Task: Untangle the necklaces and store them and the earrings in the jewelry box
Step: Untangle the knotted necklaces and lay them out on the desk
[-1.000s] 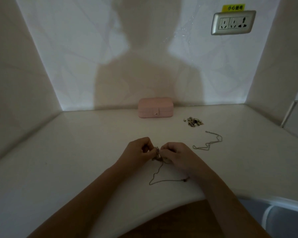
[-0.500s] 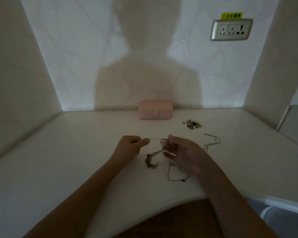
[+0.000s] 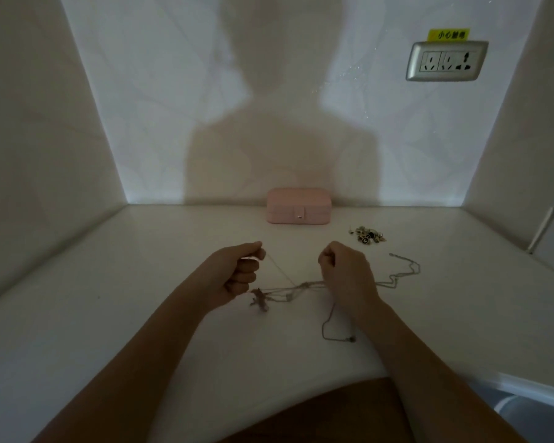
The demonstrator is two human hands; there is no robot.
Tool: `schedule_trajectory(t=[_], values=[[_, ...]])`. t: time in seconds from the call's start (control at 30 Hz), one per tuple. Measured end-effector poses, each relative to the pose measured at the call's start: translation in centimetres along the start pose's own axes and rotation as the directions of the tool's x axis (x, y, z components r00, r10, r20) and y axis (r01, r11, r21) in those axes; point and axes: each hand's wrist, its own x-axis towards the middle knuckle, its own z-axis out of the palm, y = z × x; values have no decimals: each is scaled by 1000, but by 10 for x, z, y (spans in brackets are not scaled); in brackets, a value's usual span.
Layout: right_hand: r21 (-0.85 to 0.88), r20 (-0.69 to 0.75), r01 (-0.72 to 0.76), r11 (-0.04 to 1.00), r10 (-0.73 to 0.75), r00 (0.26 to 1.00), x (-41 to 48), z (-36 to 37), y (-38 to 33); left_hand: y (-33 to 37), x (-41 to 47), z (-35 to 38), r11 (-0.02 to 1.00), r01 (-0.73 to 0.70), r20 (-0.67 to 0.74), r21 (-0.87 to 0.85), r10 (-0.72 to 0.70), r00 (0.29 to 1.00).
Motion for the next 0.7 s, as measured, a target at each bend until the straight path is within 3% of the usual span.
schedule_trajectory(t=[0.07,0.2,0.33,0.4,0.57,0.7], values=[[148,59,-9,989,0,998,3,-4,3,4,-4,-7,1000,-11,42,-20,12,999],[390,336,0,921,-142,931,3,-17,-1,10,-5,-19,986,-71,97,-153,87,992],[616,343,-74,784,-183,921,0,-21,-1,14,-4,-26,957,-117,104,-264,149,983],[624,364,-84,777,-194,911,-1,-20,-3,13,-3,-27,958,-115,116,-263,150,982],[635,417,-135,761,-190,889,-2,-16,-6,9,-2,-25,971,-120,94,-208,142,985],[694,419,-258,672,-86,904,3,-14,-2,4,-2,-17,984,-135,30,115,132,991]])
